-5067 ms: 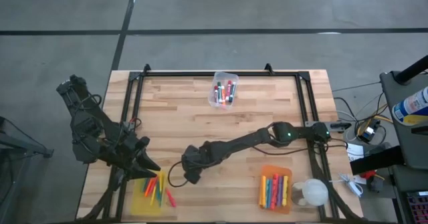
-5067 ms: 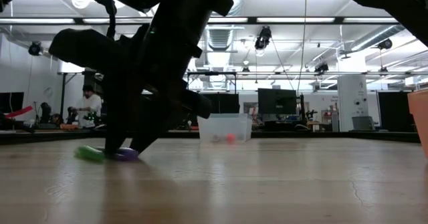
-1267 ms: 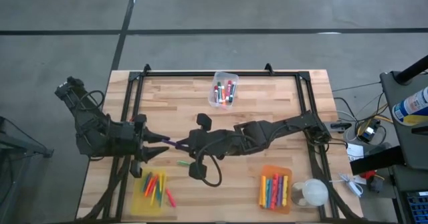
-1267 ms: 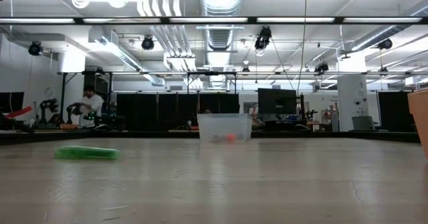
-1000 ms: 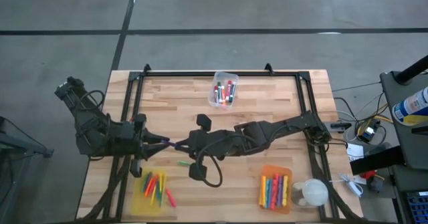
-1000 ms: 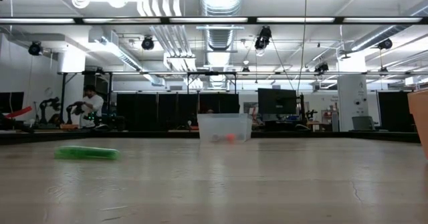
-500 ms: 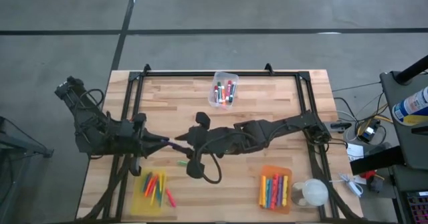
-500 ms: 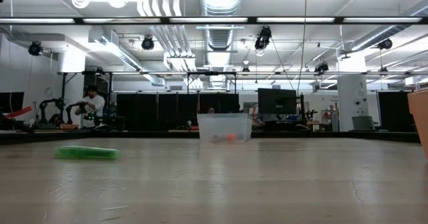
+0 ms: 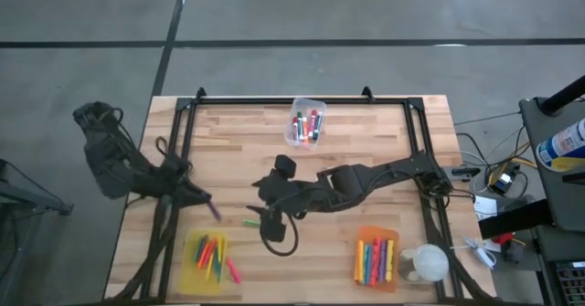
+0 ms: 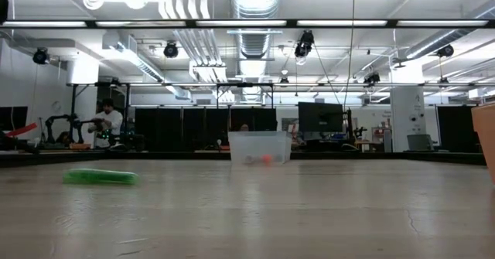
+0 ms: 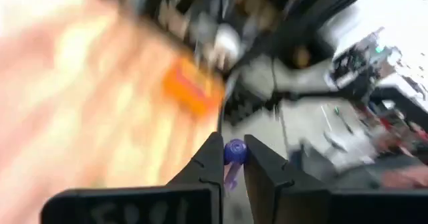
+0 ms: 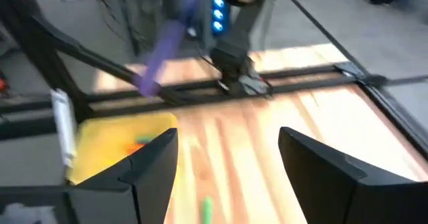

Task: Pick & Place Markers
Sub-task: Put the violet highlighter into the yellow bin

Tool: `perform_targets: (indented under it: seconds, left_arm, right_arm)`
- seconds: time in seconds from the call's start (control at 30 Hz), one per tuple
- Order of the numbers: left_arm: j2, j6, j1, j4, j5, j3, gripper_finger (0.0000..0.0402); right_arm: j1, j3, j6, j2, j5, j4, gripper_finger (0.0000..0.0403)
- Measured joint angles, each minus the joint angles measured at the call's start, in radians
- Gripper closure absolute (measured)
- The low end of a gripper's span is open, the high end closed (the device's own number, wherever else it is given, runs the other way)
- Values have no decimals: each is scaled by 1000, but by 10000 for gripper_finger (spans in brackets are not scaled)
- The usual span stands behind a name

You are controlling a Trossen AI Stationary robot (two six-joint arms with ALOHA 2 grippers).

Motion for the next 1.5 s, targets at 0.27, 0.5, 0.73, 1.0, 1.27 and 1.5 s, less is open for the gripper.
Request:
perform_targets:
  seconds: [0.27,0.5,0.73,1.0,1.27,1.5]
  left_arm:
    - [74,-515,-5,-343,290,-32,369]
    - [233,-738,-48,-332,508,-78,369]
    - [386,-895,-62,-267,523,-112,369]
    - [539,-959,-64,-208,592,-155,369]
    - [599,-988,-65,-187,632,-192,369]
    - [592,-1017,-65,-144,680,-246,334]
  right_arm:
    - [-27,-54,2,0,100,-45,161]
    - [-39,-110,1,0,99,-67,168]
    - [-44,-146,-8,0,98,-70,166]
    - [-57,-148,-103,-1,96,-75,166]
    - [-60,-148,-94,-1,96,-83,172]
    - [-60,-148,-13,-1,96,-82,172]
